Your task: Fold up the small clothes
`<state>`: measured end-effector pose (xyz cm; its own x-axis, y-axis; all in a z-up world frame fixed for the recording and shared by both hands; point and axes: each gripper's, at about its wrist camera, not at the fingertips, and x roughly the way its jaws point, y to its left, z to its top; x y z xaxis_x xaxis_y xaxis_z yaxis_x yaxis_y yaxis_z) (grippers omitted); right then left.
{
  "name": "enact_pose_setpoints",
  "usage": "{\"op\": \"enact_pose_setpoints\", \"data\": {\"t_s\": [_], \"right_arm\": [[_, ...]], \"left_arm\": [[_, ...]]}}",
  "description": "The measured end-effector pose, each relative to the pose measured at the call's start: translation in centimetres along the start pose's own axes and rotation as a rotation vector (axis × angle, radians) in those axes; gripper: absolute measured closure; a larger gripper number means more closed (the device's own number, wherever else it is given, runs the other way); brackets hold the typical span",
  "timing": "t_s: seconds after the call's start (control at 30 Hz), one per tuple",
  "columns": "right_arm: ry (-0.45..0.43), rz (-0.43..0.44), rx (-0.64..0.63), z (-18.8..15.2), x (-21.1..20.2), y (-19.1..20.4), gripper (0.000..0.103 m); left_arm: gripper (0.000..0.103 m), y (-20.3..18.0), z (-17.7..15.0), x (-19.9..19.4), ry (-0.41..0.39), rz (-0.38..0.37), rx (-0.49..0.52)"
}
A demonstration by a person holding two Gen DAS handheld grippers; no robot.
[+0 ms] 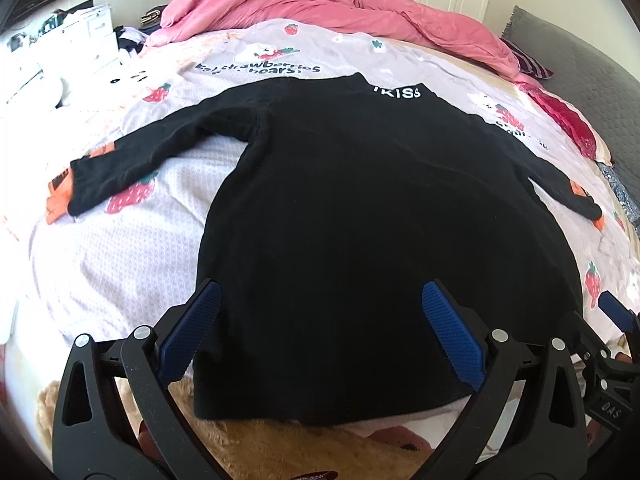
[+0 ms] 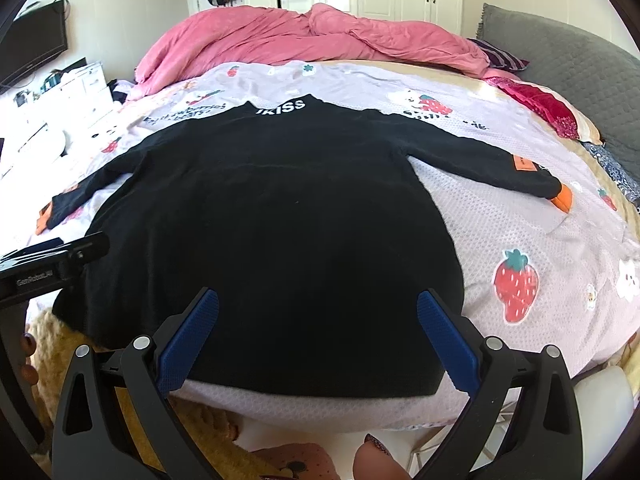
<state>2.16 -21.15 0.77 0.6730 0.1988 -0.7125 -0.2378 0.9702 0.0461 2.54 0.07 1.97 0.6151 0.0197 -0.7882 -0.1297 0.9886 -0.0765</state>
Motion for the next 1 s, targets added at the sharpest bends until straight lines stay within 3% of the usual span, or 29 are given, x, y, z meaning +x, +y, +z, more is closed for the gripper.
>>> {"op": "enact_pose_setpoints", "data": {"t_s": [0.67, 1.0], "right_arm": [[0.000, -0.014, 0.104, 5.0, 3.6, -4.6, 0.004], [0.050, 0.011, 0.219, 6.5, 5.8, -8.0, 0.004]], "left_arm": [[0.008, -3.1, 6.1, 2.7, 0.005, -0.039, 0.019], [0.008, -5.3, 8.9, 4.4, 0.019, -0.066, 0.038]]}}
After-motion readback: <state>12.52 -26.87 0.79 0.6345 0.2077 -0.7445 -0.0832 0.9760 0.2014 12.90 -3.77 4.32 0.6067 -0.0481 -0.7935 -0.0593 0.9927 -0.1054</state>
